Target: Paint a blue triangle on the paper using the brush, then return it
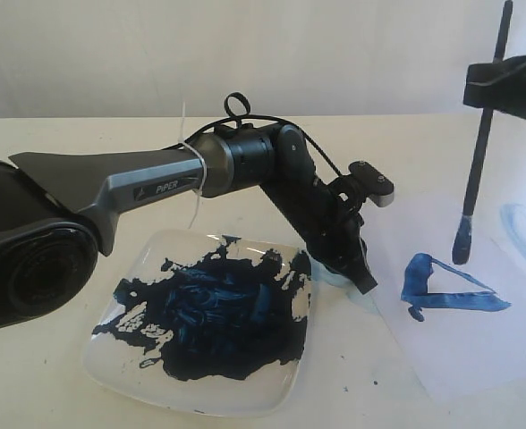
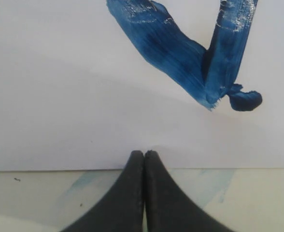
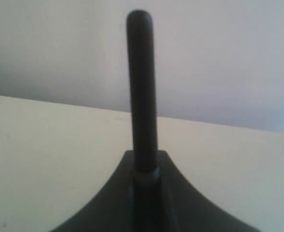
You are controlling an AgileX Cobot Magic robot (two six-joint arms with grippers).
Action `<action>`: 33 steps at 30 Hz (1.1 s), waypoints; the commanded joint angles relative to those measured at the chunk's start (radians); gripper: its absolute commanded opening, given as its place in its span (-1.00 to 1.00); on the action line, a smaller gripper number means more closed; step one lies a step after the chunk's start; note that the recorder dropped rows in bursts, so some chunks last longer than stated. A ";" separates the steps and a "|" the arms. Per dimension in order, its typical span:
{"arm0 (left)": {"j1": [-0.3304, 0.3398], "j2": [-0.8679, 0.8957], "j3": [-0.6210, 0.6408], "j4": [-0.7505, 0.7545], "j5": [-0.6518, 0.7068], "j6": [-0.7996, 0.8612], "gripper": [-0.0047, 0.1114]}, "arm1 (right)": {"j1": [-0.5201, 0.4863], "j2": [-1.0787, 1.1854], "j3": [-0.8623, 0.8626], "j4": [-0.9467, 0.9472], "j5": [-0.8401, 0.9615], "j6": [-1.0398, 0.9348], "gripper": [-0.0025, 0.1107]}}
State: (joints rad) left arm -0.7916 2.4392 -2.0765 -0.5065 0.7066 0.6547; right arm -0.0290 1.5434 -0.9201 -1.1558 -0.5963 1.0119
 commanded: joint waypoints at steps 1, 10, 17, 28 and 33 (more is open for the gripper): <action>0.000 0.006 0.005 0.015 0.049 0.003 -0.92 | -0.012 0.015 0.003 0.126 -0.049 -0.103 -0.96; 0.000 0.006 0.005 0.015 0.049 0.003 -0.92 | -0.012 0.102 0.003 0.168 -0.146 -0.118 -0.96; 0.000 0.006 0.005 0.015 0.049 0.003 -0.92 | -0.012 0.124 0.003 0.176 -0.132 -0.148 -0.96; 0.000 0.006 0.005 0.015 0.047 0.003 -0.92 | -0.012 0.124 0.003 0.133 -0.047 -0.110 -0.96; 0.000 0.006 0.005 0.015 0.047 0.003 -0.92 | -0.012 0.124 0.003 0.127 0.019 -0.092 -0.96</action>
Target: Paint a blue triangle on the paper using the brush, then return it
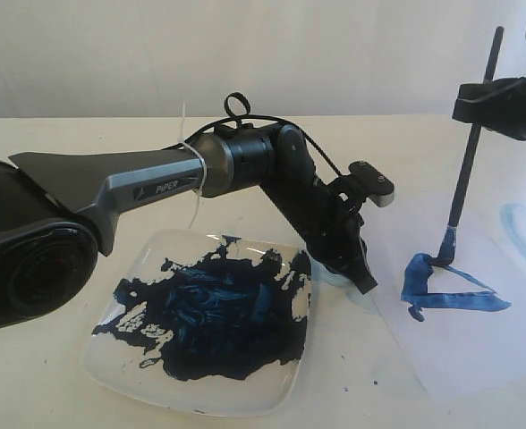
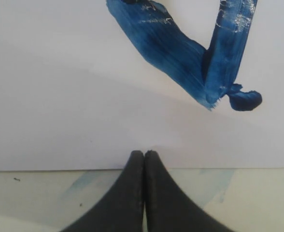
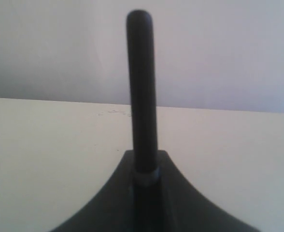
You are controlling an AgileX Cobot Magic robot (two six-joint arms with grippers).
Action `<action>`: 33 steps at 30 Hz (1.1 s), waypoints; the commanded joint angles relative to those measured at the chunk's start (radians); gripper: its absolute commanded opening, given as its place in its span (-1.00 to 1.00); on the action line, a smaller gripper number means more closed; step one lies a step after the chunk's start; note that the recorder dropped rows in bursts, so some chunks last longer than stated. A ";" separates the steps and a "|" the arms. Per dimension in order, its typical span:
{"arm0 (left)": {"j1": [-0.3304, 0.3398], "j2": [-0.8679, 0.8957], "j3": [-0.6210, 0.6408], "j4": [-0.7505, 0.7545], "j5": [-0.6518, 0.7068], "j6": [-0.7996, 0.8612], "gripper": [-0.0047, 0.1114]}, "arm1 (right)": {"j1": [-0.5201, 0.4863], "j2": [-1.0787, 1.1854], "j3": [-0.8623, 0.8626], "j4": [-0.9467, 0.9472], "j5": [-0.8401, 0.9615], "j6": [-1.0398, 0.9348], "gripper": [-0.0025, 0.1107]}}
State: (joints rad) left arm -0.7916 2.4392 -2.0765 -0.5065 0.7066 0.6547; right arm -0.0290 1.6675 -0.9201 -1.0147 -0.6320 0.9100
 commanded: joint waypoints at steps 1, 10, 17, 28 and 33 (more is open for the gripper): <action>0.000 0.006 0.005 0.015 0.047 0.003 -0.92 | -0.012 0.000 0.003 -0.015 0.060 0.010 -0.96; 0.000 0.006 0.005 0.015 0.047 0.003 -0.92 | -0.012 -0.028 0.003 -0.015 0.116 0.010 -0.96; 0.000 0.006 0.005 0.015 0.047 0.003 -0.92 | -0.012 -0.054 0.003 -0.038 0.149 0.049 -0.96; 0.000 0.006 0.005 0.015 0.048 0.003 -0.92 | -0.012 -0.072 0.003 -0.122 0.212 0.116 -0.96; 0.000 0.006 0.005 0.015 0.048 0.003 -0.92 | -0.012 -0.092 0.003 -0.133 0.236 0.125 -0.96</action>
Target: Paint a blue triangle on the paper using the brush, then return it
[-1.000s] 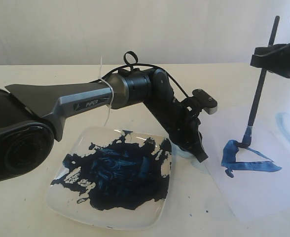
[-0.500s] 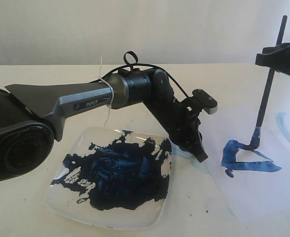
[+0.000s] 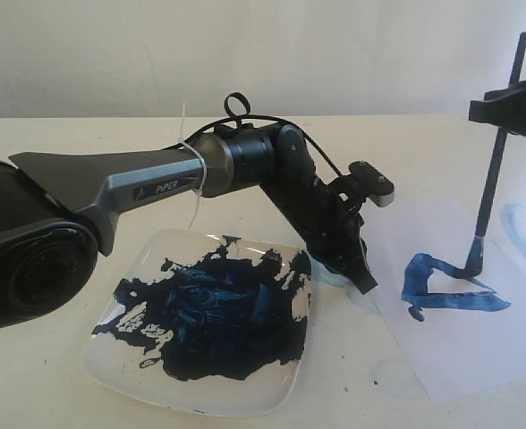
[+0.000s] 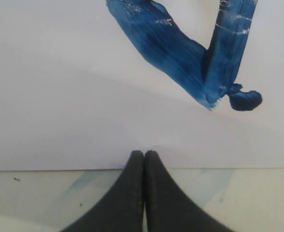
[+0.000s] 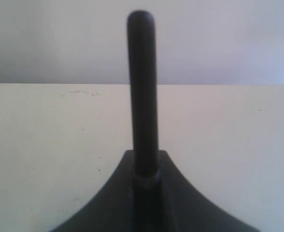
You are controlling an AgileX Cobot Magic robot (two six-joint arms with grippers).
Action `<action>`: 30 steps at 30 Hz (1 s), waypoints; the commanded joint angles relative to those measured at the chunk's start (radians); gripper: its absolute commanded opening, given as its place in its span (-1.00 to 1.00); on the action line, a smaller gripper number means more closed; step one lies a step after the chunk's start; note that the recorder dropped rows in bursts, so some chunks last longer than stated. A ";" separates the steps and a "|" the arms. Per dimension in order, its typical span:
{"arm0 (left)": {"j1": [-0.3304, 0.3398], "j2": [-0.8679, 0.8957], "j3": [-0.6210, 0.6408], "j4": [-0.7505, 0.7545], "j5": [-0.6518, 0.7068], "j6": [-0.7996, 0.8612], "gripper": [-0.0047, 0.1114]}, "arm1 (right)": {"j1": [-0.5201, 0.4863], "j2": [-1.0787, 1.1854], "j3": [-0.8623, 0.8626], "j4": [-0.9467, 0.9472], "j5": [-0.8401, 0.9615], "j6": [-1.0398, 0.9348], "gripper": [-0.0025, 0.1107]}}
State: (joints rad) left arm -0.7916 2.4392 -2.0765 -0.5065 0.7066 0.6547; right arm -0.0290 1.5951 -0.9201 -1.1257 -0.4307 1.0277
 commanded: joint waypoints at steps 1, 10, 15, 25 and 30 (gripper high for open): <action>0.000 0.006 0.005 0.015 0.048 0.003 -0.92 | -0.012 -0.022 0.003 -0.031 0.044 0.014 -0.96; 0.000 0.006 0.005 0.015 0.048 0.003 -0.92 | -0.012 -0.038 0.003 -0.055 0.096 0.056 -0.96; 0.000 0.006 0.005 0.015 0.048 0.003 -0.92 | -0.012 -0.046 0.003 -0.064 0.135 0.076 -0.96; 0.000 0.006 0.005 0.013 0.048 0.003 -0.92 | -0.012 -0.061 0.003 -0.217 0.142 0.212 -0.96; 0.000 0.006 0.005 0.011 0.048 0.003 -0.92 | -0.012 -0.069 0.003 -0.267 0.142 0.264 -0.96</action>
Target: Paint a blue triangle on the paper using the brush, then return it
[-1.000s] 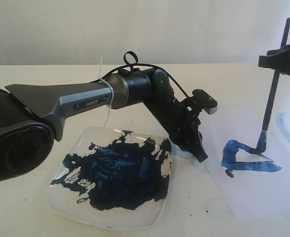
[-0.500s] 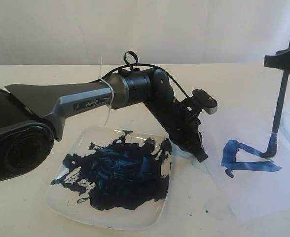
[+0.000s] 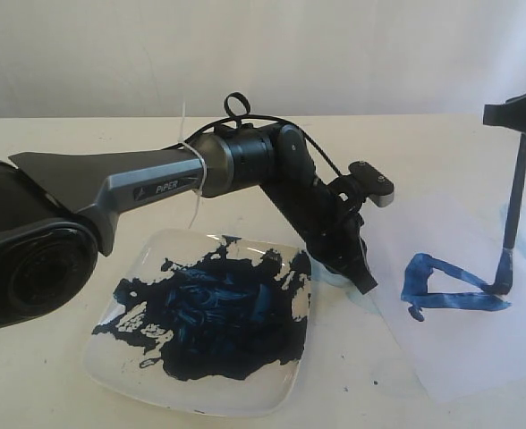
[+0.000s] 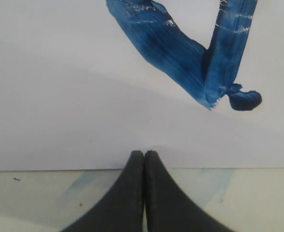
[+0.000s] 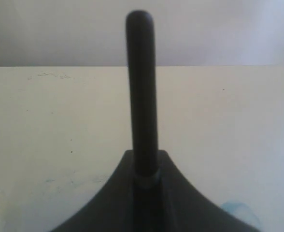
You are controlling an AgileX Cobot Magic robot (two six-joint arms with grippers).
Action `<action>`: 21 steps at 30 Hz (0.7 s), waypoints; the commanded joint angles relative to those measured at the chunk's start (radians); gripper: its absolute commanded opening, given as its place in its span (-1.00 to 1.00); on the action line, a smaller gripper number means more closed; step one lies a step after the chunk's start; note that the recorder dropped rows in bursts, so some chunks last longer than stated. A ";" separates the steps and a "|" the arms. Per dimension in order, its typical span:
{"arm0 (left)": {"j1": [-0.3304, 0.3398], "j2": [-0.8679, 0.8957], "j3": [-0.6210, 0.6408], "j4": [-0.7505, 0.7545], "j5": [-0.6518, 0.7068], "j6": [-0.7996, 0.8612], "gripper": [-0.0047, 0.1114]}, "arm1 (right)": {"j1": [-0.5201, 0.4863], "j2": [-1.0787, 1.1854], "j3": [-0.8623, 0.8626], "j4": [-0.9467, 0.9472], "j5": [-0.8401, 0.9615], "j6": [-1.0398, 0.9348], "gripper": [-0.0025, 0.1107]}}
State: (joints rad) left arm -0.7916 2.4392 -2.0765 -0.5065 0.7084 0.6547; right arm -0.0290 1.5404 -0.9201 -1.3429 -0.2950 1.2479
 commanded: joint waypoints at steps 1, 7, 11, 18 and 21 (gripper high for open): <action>0.000 0.006 0.005 0.011 0.047 0.003 -0.92 | -0.012 -0.014 0.003 -0.067 0.006 0.059 -0.96; 0.000 0.006 0.005 0.011 0.047 0.003 -0.92 | -0.012 -0.015 0.003 -0.161 0.006 0.150 -0.96; 0.000 0.006 0.005 0.011 0.047 0.003 -0.92 | -0.012 -0.019 0.003 -0.163 0.010 0.149 -0.96; 0.000 0.006 0.005 0.011 0.041 0.003 -0.92 | -0.012 -0.097 0.003 -0.180 0.019 0.176 -0.96; 0.000 -0.016 -0.033 0.015 0.048 0.003 -0.92 | -0.012 -0.143 0.003 -0.178 -0.021 0.196 -0.96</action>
State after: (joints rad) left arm -0.7916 2.4392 -2.0885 -0.5020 0.7173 0.6547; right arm -0.0290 1.4258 -0.9201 -1.5224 -0.2938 1.4314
